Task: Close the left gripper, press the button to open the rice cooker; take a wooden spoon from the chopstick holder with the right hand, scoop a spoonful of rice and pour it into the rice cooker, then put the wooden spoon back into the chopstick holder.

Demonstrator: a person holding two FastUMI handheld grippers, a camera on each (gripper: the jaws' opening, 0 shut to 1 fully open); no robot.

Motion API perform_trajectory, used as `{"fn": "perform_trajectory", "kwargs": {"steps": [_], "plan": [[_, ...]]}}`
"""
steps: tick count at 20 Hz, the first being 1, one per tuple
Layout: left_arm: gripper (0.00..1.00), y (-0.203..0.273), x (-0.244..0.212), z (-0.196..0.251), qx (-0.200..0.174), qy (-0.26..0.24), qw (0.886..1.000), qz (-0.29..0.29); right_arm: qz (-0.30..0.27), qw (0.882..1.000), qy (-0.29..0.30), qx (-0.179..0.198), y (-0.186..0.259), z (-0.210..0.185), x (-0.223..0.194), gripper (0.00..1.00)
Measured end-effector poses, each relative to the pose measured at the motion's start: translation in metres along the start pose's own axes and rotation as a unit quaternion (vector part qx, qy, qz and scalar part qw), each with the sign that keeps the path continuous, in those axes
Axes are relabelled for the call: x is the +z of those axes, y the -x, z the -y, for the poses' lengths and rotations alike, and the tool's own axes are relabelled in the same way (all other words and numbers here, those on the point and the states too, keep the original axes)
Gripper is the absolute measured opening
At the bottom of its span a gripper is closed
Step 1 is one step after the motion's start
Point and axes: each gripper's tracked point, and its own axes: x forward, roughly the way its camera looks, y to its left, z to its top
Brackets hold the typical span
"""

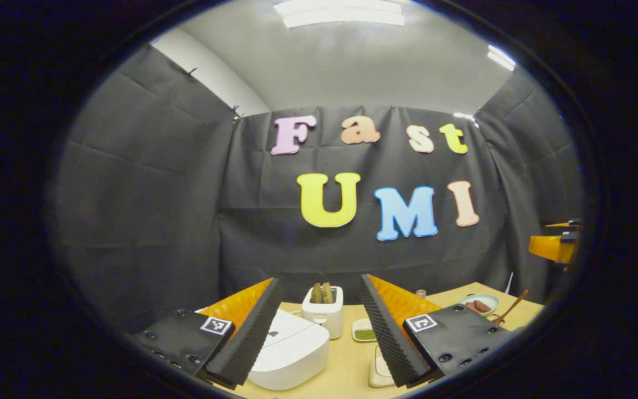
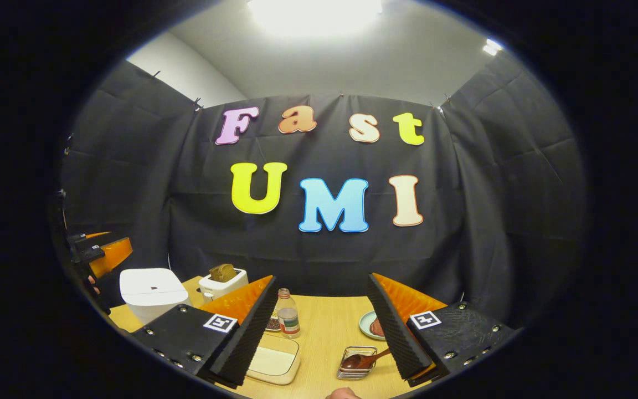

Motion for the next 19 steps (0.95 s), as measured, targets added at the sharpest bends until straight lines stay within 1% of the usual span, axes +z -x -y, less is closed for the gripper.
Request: {"fn": "perform_trajectory", "kwargs": {"steps": [2, 3, 7, 11, 13, 18, 19], "plan": [[0.99, 0.011, 0.006, 0.014, -0.018, -0.016, 1.000, 0.007, -0.006, 1.000, -0.005, -0.003, 0.001, 0.004, -0.004, 0.98], [0.99, 0.015, 0.005, 0.021, -0.027, -0.014, 1.000, 0.006, -0.006, 1.000, -0.005, -0.006, 0.001, 0.007, -0.003, 0.98], [0.98, 0.025, 0.000, 0.038, -0.042, 0.016, 0.999, -0.003, 0.014, 1.000, -0.007, -0.023, 0.003, 0.018, 0.010, 0.98], [0.99, 0.035, -0.002, 0.036, -0.039, 0.019, 0.999, -0.006, 0.025, 0.999, -0.005, -0.032, 0.007, 0.020, 0.013, 0.98], [0.97, 0.034, 0.000, 0.031, -0.032, 0.016, 0.999, -0.004, 0.027, 0.999, -0.010, -0.034, 0.009, 0.020, 0.014, 0.98], [0.98, 0.036, 0.003, 0.025, -0.023, 0.032, 0.999, -0.005, 0.023, 0.999, -0.011, -0.037, 0.011, 0.022, 0.012, 0.98], [0.96, 0.037, 0.001, 0.024, -0.022, 0.035, 0.999, -0.007, 0.022, 0.999, -0.011, -0.036, 0.013, 0.022, 0.012, 0.98]]}}
